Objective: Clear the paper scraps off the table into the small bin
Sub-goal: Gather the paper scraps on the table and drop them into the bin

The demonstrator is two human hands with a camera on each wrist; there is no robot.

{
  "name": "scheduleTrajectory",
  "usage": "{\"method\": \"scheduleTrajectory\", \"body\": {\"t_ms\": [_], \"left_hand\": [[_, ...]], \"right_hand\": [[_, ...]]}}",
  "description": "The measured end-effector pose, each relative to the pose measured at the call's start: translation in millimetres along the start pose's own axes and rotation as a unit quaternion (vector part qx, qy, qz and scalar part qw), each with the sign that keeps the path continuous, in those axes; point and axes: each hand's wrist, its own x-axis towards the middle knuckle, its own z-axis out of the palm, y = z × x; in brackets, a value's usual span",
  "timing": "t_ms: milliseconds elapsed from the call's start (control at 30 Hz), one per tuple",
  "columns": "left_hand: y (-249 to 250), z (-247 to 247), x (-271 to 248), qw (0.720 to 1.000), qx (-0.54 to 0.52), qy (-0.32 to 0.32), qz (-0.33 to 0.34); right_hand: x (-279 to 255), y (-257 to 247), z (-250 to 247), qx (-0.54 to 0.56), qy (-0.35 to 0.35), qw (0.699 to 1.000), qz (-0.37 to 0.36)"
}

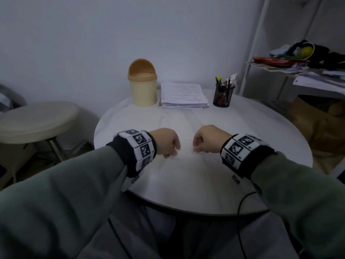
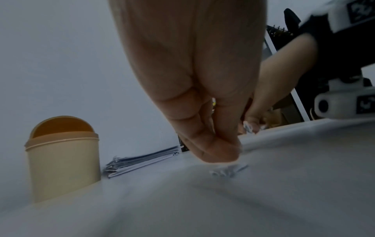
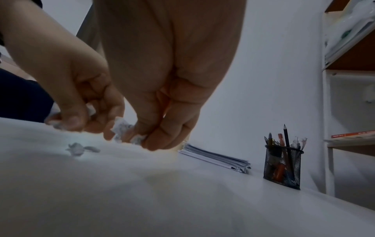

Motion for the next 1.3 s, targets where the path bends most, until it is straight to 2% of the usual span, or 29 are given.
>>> {"method": "scheduleTrajectory", "body": {"t_ms": [133, 333, 467, 533, 867, 1033, 1200, 1300], "left_hand": [[5, 12, 8, 0.999, 0.014, -0.027, -0.011], [11, 9, 9, 0.996, 0.076, -0.049, 0.014], [-3, -15, 6, 0.999, 0.021, 0.028, 0.017], [-14, -25, 4, 0.999, 0.002, 0.040, 0.008], [-11, 0, 15, 0.999, 0.010, 0.007, -0.031], [-5, 2, 23, 0.998, 0.013, -0.038, -0.052], [-12, -3, 35, 0.996, 0.007, -0.080, -0.031], [-27, -17, 38, 0.998, -0.023, -0.053, -0.017]], "right_hand": [[-2, 0, 0, 0.000, 0.001, 1.000, -0.004], [-2, 3, 0, 0.012, 0.003, 1.000, 0.004], [1, 3, -11, 0.026, 0.021, 0.999, 0.004], [3, 4, -16, 0.030, 0.029, 0.999, 0.004], [15, 4, -13, 0.018, 0.028, 0.999, 0.010], [23, 14, -16, 0.025, 0.033, 0.999, 0.028], [33, 16, -19, 0.049, 0.037, 0.998, 0.031], [40, 13, -23, 0.071, 0.055, 0.996, 0.021]]}}
